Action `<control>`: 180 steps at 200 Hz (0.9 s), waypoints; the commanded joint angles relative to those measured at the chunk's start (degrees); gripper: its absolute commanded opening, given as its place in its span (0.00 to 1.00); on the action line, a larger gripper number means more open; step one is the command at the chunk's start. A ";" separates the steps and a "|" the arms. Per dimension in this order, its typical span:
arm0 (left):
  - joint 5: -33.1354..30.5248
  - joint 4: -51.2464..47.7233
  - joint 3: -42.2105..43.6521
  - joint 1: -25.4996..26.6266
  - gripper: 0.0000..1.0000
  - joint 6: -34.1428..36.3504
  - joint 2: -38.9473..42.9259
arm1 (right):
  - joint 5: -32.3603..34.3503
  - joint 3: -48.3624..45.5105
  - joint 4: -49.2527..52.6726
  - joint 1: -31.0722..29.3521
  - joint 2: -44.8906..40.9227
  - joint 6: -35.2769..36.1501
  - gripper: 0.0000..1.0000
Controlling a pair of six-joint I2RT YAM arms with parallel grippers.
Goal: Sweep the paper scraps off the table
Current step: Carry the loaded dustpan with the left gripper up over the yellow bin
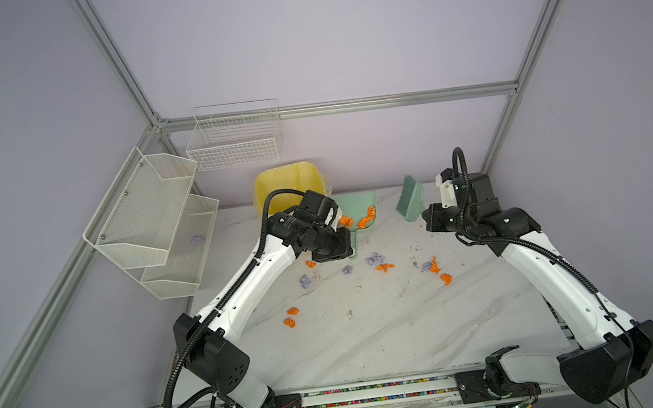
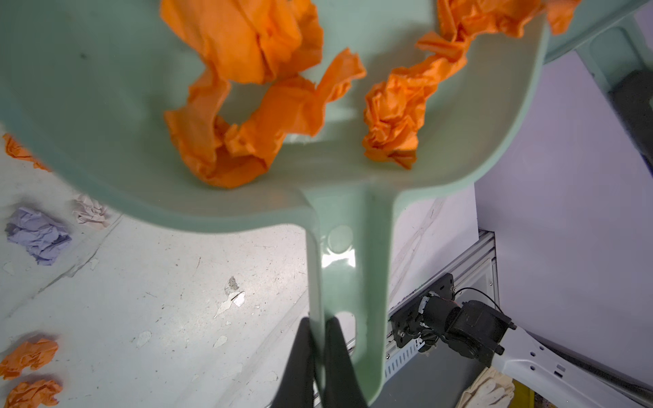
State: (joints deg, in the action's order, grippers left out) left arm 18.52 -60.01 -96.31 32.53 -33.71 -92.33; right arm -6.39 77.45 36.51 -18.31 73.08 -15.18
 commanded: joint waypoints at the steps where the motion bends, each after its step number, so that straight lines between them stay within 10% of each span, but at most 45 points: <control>1: 3.81 2.38 -5.80 -1.36 0.00 -2.12 4.05 | 0.04 0.36 -2.72 0.29 -0.61 -0.27 0.00; 180: 24.58 23.80 4.55 -19.08 0.00 -17.60 9.09 | -2.84 -3.88 -4.61 0.29 -4.67 -1.60 0.00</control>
State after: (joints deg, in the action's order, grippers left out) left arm 35.33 -47.09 -96.36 15.70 -45.32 -87.05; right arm -8.91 73.89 33.56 -18.28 69.73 -16.23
